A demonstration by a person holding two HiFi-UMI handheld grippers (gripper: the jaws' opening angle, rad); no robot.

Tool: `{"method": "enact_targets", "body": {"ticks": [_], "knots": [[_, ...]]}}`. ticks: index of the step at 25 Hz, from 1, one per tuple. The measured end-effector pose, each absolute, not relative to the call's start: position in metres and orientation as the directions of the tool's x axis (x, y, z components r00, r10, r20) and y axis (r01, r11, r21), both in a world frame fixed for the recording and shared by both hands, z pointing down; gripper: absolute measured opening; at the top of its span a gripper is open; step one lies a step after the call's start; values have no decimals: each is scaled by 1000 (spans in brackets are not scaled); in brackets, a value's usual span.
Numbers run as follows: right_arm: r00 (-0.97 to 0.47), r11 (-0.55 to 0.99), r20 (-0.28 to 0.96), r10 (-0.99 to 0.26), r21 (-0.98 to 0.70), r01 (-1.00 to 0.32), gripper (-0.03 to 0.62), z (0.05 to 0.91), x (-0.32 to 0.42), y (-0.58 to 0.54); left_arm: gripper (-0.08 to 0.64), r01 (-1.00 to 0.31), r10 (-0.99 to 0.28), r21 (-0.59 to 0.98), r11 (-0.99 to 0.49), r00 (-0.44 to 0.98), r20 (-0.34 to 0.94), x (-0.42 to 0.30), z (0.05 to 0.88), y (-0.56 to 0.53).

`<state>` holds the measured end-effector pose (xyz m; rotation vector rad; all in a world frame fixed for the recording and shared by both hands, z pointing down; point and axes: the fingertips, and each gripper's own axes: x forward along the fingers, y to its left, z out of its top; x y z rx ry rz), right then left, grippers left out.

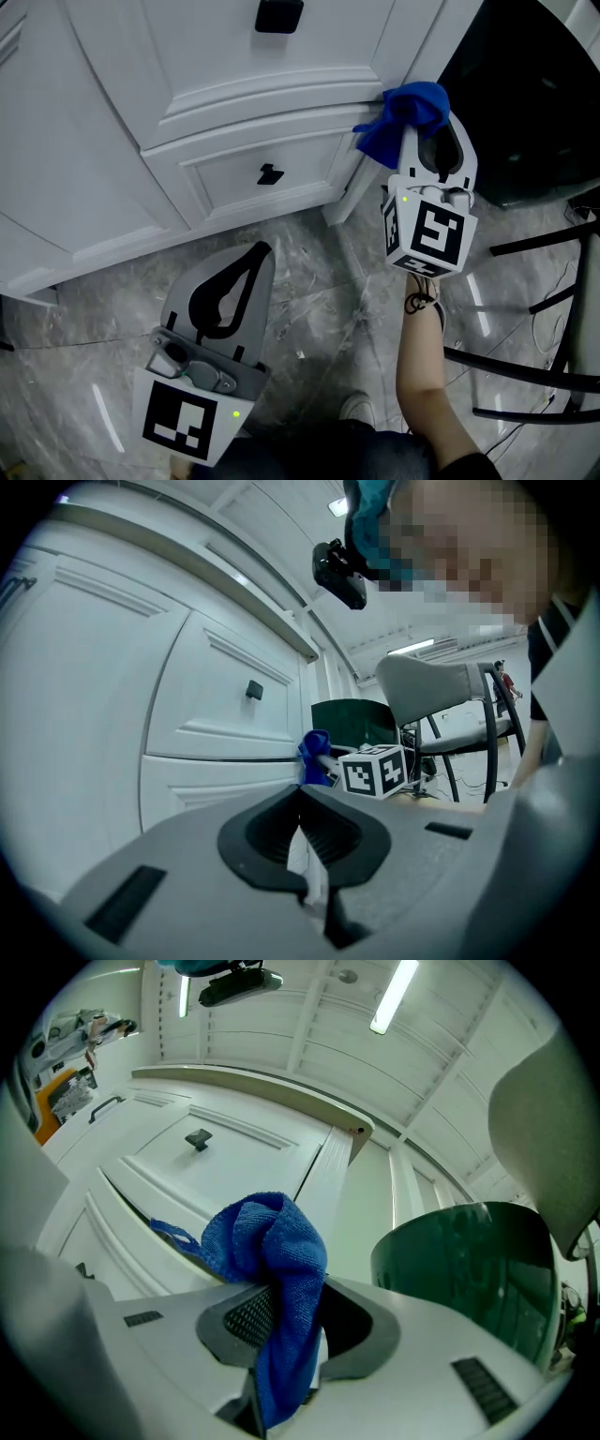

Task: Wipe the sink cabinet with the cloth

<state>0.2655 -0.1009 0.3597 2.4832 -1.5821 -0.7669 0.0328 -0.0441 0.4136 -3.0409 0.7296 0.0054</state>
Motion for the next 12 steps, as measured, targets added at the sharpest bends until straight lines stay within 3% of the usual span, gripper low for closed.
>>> {"method": "enact_targets", "body": {"ticks": [12], "knots": [[348,-452,-321,-881,353,-819,115,377,266,-104,3,-428,-427,43,-903,904,21,39,424,-42]]}}
